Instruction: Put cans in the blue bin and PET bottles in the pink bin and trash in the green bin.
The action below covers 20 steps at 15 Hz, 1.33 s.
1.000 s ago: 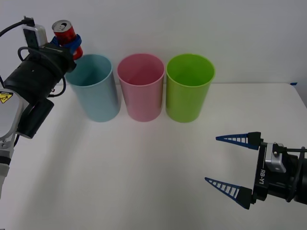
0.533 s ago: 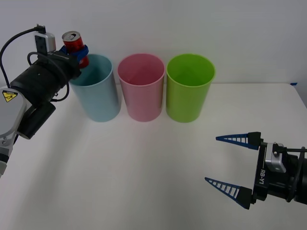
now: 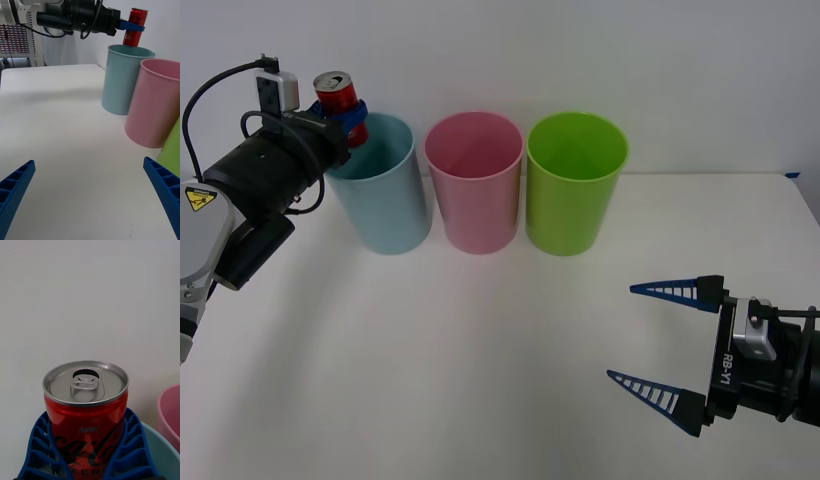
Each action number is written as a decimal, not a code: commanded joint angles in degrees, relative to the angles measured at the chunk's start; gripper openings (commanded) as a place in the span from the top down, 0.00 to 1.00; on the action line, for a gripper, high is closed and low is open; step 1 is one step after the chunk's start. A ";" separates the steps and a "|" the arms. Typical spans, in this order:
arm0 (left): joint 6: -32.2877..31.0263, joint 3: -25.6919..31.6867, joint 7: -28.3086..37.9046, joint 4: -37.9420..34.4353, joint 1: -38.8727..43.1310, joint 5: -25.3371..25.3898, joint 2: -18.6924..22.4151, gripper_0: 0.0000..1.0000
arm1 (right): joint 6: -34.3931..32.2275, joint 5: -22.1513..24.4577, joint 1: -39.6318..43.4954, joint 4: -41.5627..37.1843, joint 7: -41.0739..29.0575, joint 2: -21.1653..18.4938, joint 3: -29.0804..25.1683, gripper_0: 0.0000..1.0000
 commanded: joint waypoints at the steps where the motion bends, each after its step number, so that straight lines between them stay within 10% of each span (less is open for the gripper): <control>1: -0.01 0.00 0.30 0.00 0.02 -0.58 0.00 1.00 | 0.00 0.00 0.00 0.00 0.00 0.00 0.00 0.00; 2: -0.01 0.00 0.39 0.00 0.02 -0.58 0.00 0.33 | 0.00 0.00 0.00 0.00 0.00 0.00 0.00 0.00; 3: -0.01 0.09 0.39 0.00 0.02 -0.58 0.09 0.00 | 0.00 0.00 0.00 0.00 0.00 0.00 0.00 0.00; 20: -0.80 0.97 -1.37 -2.64 -0.60 2.85 0.35 0.00 | 0.00 0.00 0.00 0.00 0.00 0.00 0.00 0.00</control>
